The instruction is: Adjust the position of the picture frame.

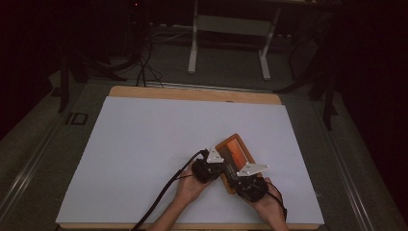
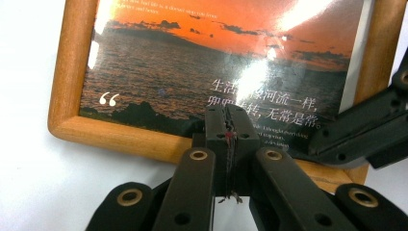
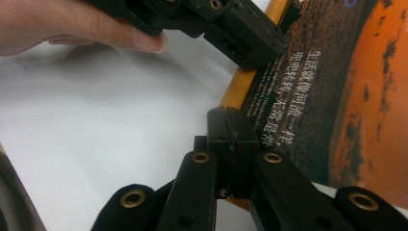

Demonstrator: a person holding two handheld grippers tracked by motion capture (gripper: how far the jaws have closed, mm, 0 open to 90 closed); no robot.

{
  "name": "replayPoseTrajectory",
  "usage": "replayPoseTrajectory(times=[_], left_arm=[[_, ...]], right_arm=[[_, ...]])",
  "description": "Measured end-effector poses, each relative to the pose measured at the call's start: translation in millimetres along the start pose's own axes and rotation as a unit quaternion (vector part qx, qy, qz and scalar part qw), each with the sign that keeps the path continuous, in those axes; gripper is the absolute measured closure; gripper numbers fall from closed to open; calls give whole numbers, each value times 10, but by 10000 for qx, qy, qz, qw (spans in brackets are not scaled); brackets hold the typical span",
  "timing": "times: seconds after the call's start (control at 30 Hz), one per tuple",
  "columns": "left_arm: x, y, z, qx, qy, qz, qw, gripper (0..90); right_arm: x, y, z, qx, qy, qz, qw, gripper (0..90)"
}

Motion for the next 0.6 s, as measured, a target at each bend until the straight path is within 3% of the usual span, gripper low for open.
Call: replayPoseTrajectory(times=[0.23,0.37,0.43,0.6], left_arm=[[21,15,-20,-66,8,-25,10000,897],[16,16,-20,-49,-20,7,10000,896],[18,21,-19,-38,-11,17,10000,896],[25,17,-19,-79,-32,8,10000,896]], right_arm=[[177,87,236,408,-367,-209,9983,713],[329,130,428,755,-582,-452,9944,638],[391,158,509,962,-565,-632,9917,583],[483,188,586,1079,-920,-781,9868,497]])
Point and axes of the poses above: each handheld gripper's, and its own axes: z roughly backward along the jaws, y roughly out of its top, x roughly to its right, the point moved 1 cm from there along -z, roughly forward along the jaws, and after that the axes turned 14 degrees about x, right-handed, at the moved point
